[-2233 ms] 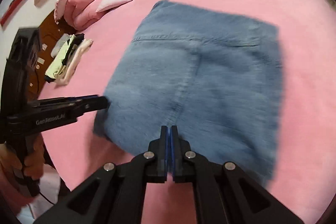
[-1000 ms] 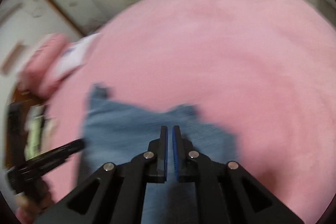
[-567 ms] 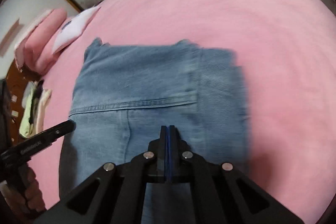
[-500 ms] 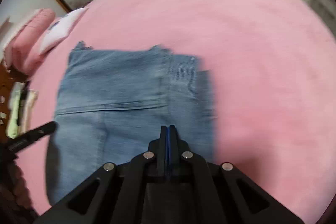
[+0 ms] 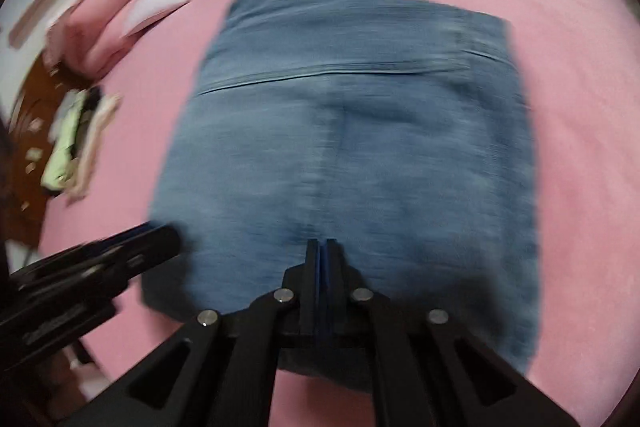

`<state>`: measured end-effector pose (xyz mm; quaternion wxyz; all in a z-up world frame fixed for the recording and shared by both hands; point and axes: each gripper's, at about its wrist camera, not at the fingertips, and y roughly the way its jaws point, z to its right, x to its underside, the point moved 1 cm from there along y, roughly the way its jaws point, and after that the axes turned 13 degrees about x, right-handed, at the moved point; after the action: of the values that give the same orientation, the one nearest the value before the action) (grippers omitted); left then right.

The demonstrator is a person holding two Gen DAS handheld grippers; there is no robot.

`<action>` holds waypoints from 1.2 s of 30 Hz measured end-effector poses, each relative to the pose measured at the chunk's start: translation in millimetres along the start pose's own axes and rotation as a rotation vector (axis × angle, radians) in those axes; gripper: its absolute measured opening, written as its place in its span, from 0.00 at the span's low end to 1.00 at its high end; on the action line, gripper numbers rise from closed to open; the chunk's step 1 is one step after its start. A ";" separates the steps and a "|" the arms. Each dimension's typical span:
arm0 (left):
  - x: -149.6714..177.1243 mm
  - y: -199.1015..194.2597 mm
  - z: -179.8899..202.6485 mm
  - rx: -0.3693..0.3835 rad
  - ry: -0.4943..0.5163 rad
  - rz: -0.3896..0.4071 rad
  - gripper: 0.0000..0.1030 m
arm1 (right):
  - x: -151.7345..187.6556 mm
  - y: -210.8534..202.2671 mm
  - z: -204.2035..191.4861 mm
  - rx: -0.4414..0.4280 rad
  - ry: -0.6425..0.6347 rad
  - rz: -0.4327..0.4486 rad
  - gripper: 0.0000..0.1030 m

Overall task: Fold large clothes
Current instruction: 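Smooth the folded denim bundle flat with both grippers, then position both grippers open at the edge of the denim bundle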

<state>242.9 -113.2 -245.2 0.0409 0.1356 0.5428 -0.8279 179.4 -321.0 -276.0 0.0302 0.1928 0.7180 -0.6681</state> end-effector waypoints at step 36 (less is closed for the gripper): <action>43.5 -51.9 -5.5 -0.097 -0.168 -0.111 0.72 | 43.9 -93.9 46.0 0.239 0.152 -0.214 0.48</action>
<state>191.1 -83.6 -212.9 0.0467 0.0334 0.5837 -0.8100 99.2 -358.4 -205.0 -0.1188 0.1674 0.6500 -0.7316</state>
